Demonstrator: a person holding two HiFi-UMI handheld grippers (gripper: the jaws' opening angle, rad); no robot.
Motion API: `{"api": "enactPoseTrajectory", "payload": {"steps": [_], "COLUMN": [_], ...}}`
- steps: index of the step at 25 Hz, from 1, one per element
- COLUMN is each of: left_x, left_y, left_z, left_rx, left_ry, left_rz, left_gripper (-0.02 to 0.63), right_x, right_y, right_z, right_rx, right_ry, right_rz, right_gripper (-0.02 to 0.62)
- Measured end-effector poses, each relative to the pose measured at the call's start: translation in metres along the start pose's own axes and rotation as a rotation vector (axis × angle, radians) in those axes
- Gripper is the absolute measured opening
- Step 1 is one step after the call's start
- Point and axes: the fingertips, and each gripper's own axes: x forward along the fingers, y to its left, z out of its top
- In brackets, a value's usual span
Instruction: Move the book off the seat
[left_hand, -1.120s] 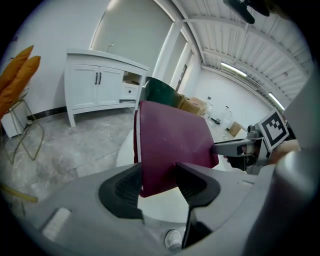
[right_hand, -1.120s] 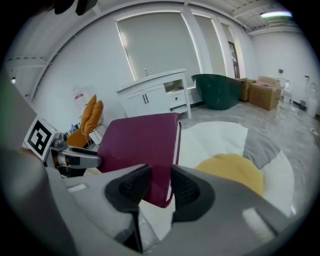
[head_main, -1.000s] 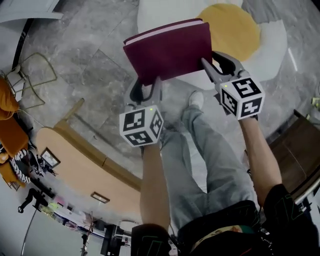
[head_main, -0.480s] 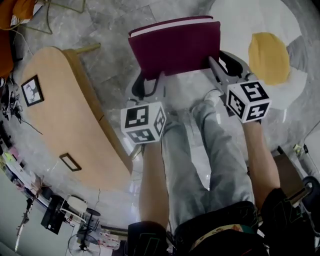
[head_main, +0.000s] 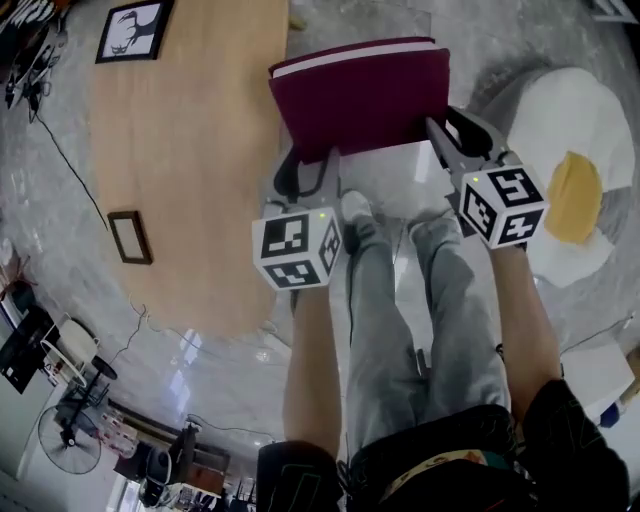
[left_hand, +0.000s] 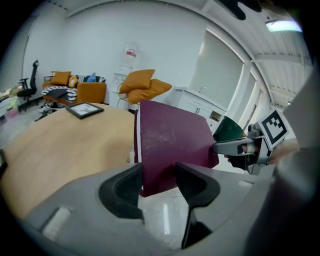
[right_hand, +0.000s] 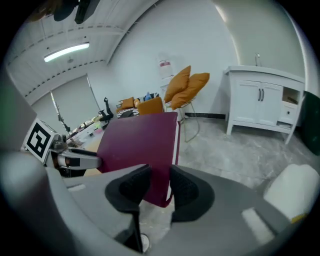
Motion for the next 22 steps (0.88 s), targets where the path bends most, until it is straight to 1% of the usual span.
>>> {"api": "enactPoseTrajectory", "payload": {"steps": [3, 6, 12, 16, 22], "left_x": [-0.034, -0.069, -0.127, -0.15, -0.163], "left_y": [0.059, 0.114, 0.197, 0.238, 0.261], "left_z": [-0.009, -0.028, -0.063, -0.083, -0.107], "left_rx": [-0.063, -0.143, -0.28, -0.342, -0.403], "left_ry": [-0.018, -0.038, -0.065, -0.075, -0.053], "left_rz": [0.072, 0.151, 0.268, 0.321, 0.371], "left_gripper": [0.209, 0.209, 0.209, 0.209, 0.209], "right_x": [0.034, 0.068, 0.122, 0.153, 0.185], "right_y": [0.061, 0.123, 0.225, 0.276, 0.318], "right_z": [0.011, 0.016, 0.021, 0.023, 0.026], "right_rx": [-0.066, -0.142, -0.276, -0.356, -0.491], "right_ry": [0.026, 0.062, 0.128, 0.161, 0.211], "right_rz": [0.074, 0.154, 0.277, 0.338, 0.415], "right_gripper": [0.124, 0.124, 0.124, 0.124, 0.124]}}
